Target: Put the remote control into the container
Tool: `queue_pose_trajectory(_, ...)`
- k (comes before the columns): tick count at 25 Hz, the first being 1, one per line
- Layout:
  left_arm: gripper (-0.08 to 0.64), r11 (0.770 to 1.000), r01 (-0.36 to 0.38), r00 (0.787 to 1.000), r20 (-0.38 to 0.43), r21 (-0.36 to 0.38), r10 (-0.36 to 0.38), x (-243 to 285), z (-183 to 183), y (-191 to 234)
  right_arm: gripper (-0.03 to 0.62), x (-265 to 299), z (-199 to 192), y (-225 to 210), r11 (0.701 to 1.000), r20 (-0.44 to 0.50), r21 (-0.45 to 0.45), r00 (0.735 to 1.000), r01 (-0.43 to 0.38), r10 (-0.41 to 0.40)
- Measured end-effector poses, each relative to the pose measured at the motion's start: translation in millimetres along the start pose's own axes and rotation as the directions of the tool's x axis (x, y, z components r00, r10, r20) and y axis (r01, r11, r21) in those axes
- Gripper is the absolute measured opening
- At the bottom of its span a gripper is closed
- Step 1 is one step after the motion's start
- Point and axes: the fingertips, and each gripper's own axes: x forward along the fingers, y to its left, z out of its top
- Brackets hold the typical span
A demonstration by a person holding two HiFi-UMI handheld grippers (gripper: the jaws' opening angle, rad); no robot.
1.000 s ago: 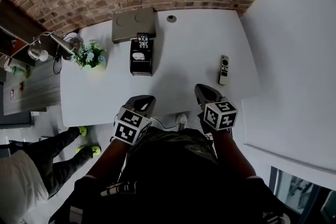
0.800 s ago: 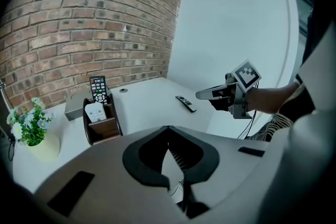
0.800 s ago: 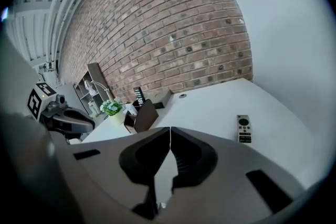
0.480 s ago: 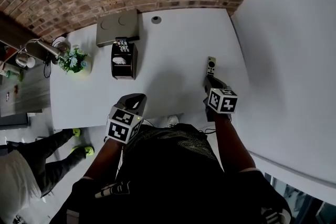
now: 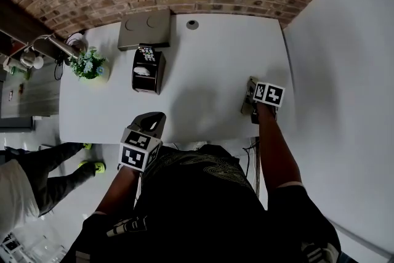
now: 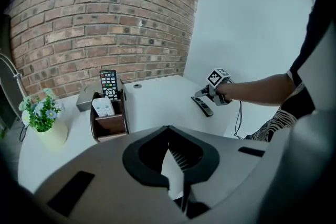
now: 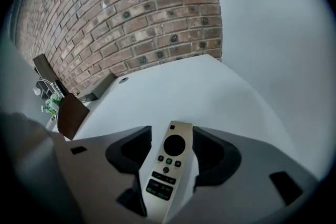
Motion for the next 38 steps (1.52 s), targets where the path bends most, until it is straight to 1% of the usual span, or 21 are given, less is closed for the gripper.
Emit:
queue_pose_trajectory(2, 0.006, 1.000, -0.010, 1.000, 0.008, -0.017, 0.010, 0, 1, 2, 0.240, 15, 4, -9, 0.999, -0.041, -0.001, 0.999, 0.033, -0.033)
queue_pose_trajectory(4, 0.005, 1.000, -0.016, 1.000, 0.011, -0.027, 0.016, 0, 2, 2, 0.244, 27, 6, -15, 0.998, -0.084, 0.016, 0.995, 0.058, -0.056)
queue_pose_trajectory(6, 0.005, 0.999, -0.025, 1.000, 0.004, -0.032, 0.025, -2, 1, 4, 0.244, 35, 5, -18, 0.997, -0.123, 0.027, 0.990, 0.073, -0.069)
queue_pose_trajectory(9, 0.005, 0.998, -0.038, 0.999, -0.006, -0.044, 0.038, -4, -2, 10, 0.244, 43, 1, -19, 0.996, -0.168, 0.018, 0.982, 0.087, -0.083)
queue_pose_trajectory(13, 0.005, 0.997, -0.049, 0.999, -0.005, -0.055, 0.048, -6, -3, 16, 0.244, 46, 1, -23, 0.992, -0.197, -0.014, 0.972, 0.126, -0.126)
queue_pose_trajectory(16, 0.005, 0.998, -0.048, 0.999, -0.004, -0.050, 0.048, -8, -3, 19, 0.241, 47, -1, -24, 0.989, -0.206, -0.044, 0.967, 0.144, -0.150)
queue_pose_trajectory(19, 0.005, 0.998, -0.042, 0.999, 0.006, -0.039, 0.043, -11, 0, 22, 0.221, 44, 2, -21, 0.991, -0.185, -0.030, 0.973, 0.131, -0.135)
queue_pose_trajectory(23, 0.005, 0.999, -0.034, 0.999, 0.015, -0.025, 0.034, -13, 3, 28, 0.211, 31, 9, -8, 0.997, -0.129, -0.002, 0.989, 0.077, -0.077)
queue_pose_trajectory(26, 0.005, 1.000, -0.018, 1.000, 0.020, -0.009, 0.018, -15, 4, 30, 0.206, 19, 12, 4, 0.999, -0.093, 0.007, 0.995, 0.045, -0.044)
queue_pose_trajectory(30, 0.005, 1.000, 0.008, 1.000, 0.026, 0.021, -0.008, -19, 8, 33, 0.201, 0, 13, 18, 0.999, -0.054, 0.018, 0.998, 0.030, -0.029)
queue_pose_trajectory(33, 0.005, 0.999, 0.023, 0.999, 0.033, 0.041, -0.025, -23, 8, 37, 0.198, -15, 15, 31, 1.000, -0.007, 0.022, 1.000, 0.015, -0.015)
queue_pose_trajectory(38, 0.005, 0.997, 0.038, 0.998, 0.045, 0.063, -0.041, -39, 4, 47, 0.193, -43, 17, 63, 1.000, 0.071, 0.014, 0.997, -0.014, 0.013)
